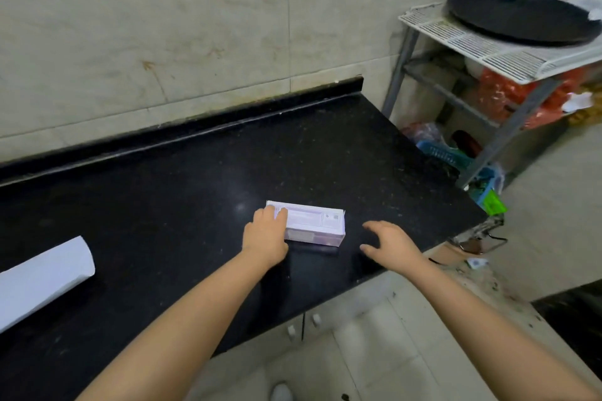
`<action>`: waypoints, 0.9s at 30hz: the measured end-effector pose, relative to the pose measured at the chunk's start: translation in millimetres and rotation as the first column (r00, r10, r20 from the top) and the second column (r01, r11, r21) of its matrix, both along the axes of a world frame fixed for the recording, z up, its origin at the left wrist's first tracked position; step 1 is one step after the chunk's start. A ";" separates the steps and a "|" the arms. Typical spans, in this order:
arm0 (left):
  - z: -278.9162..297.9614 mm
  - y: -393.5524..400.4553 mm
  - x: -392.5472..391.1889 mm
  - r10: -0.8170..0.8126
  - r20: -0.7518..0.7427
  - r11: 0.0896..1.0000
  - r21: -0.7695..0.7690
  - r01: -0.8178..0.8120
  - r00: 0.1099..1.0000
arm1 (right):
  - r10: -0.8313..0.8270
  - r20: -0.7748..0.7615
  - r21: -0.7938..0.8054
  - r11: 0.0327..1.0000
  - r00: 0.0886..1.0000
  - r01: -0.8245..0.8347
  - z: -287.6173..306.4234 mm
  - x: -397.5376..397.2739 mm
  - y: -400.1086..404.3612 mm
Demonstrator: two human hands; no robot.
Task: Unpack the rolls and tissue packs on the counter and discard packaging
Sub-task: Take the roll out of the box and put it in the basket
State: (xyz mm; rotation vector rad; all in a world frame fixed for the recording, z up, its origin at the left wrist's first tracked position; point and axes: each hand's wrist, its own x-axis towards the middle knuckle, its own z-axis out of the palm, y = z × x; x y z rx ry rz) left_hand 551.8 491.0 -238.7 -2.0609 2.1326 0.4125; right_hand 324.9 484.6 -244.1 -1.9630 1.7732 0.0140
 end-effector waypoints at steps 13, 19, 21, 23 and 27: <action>-16.0 -58.3 9.1 -0.099 -0.004 0.980 0.174 0.099 0.995 | -0.009 0.292 0.076 0.997 0.956 -0.014 -35.0 33.1 -40.8; -11.4 -41.5 19.6 -0.044 -0.078 0.993 0.108 0.052 0.996 | 0.050 0.374 -0.014 0.999 0.926 -0.048 -25.7 33.0 -32.1; -7.7 -20.3 28.1 -0.010 -0.103 0.997 0.080 0.019 0.995 | 0.124 0.388 -0.063 0.992 0.913 -0.108 -18.6 39.6 -23.4; -3.9 6.4 40.5 0.049 -0.120 0.998 0.053 -0.043 0.992 | 0.209 0.412 -0.081 0.978 0.887 -0.192 -10.9 53.5 -11.7; 3.6 61.5 72.2 0.197 -0.180 0.980 0.048 -0.192 0.964 | 0.322 0.481 -0.106 0.945 0.816 -0.310 1.2 87.7 10.8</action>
